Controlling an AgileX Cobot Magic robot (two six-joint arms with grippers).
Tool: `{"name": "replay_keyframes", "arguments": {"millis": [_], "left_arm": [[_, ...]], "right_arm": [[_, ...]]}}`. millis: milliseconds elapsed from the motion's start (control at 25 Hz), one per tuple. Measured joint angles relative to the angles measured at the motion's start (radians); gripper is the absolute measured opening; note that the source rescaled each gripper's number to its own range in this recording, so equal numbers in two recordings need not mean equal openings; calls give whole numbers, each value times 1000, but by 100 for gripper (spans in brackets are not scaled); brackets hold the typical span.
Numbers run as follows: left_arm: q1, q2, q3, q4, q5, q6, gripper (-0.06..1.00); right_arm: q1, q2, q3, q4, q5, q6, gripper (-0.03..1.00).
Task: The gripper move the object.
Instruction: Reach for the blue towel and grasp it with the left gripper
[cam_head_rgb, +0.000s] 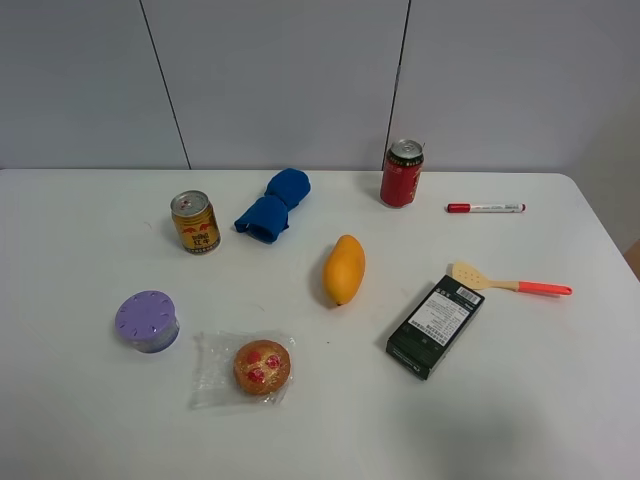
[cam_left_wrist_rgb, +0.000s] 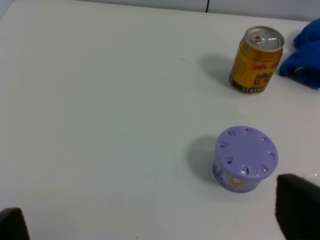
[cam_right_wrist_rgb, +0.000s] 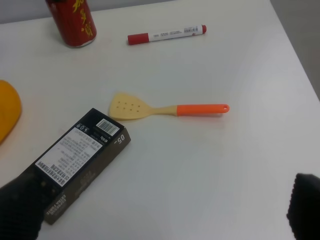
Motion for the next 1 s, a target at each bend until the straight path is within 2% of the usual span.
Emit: {"name": "replay_keyframes", "arguments": {"millis": [1000], "left_arm": [[0,0,0,0,0,0,100]], "right_arm": [[0,0,0,0,0,0,100]]}}
